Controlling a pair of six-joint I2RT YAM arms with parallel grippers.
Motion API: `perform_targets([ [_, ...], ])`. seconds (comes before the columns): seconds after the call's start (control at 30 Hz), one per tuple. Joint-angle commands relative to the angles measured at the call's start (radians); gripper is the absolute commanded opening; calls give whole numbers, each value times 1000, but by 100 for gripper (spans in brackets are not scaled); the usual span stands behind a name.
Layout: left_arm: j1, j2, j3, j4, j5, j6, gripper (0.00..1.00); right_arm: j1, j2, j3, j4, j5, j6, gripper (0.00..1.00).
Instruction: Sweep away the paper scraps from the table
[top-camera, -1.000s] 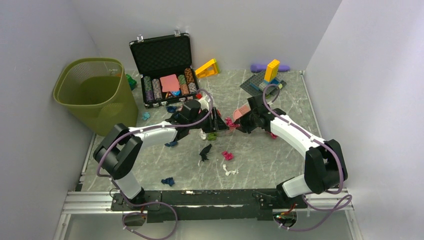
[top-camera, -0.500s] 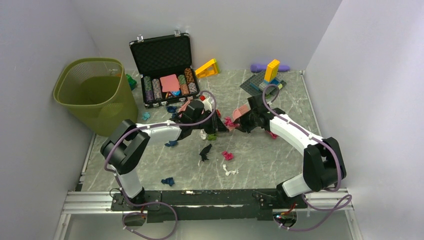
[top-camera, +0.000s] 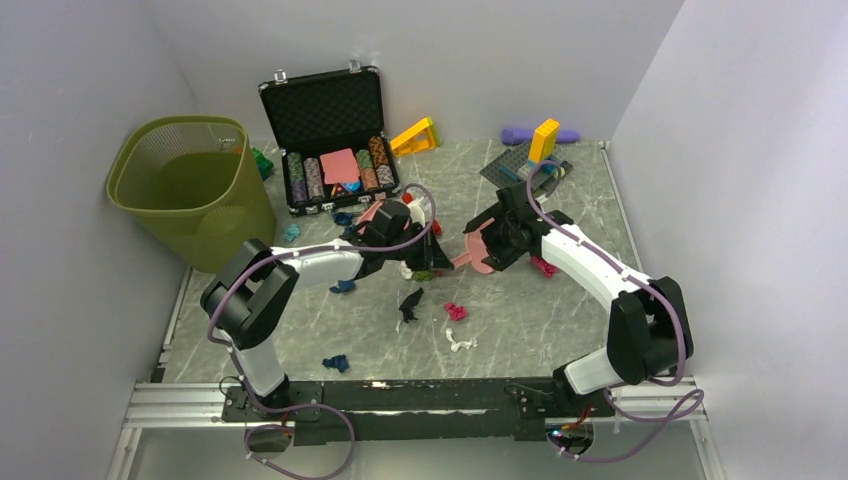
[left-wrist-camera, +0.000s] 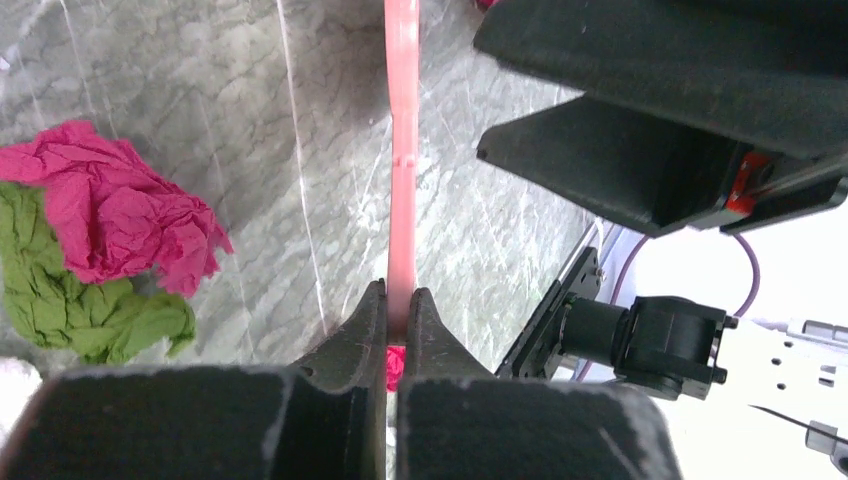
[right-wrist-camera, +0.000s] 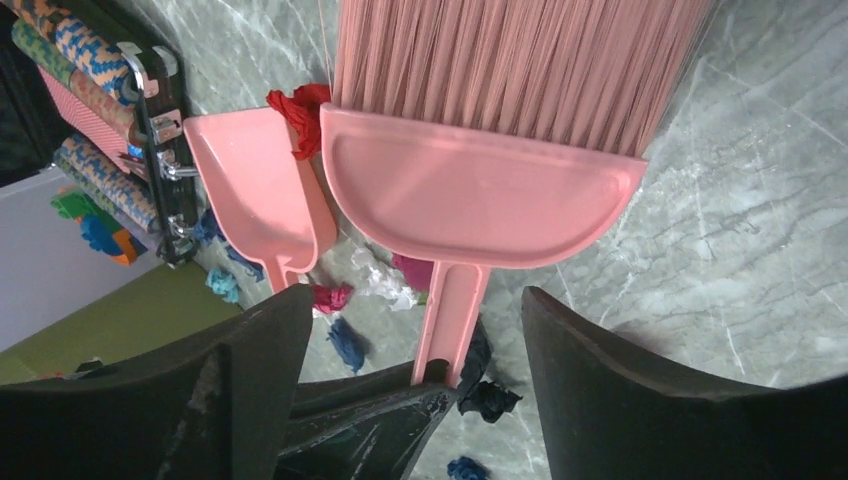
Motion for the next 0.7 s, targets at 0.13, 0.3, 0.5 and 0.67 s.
perform_targets([
  [0.13,-8,-87,-17,70,34,16,0,-4,-97,-67,34,15,5,69],
  [0.3,-20,-99,0,49,25,32,0,8,-100,-106,85,-48,30,68],
  [0.5,-29,-115,-2,63,44,35,0,11,-87,-103,86,-53,35,65],
  [0.67,-39,-142,1,18,21,64,0,11,-99,-106,96,-51,43,61],
])
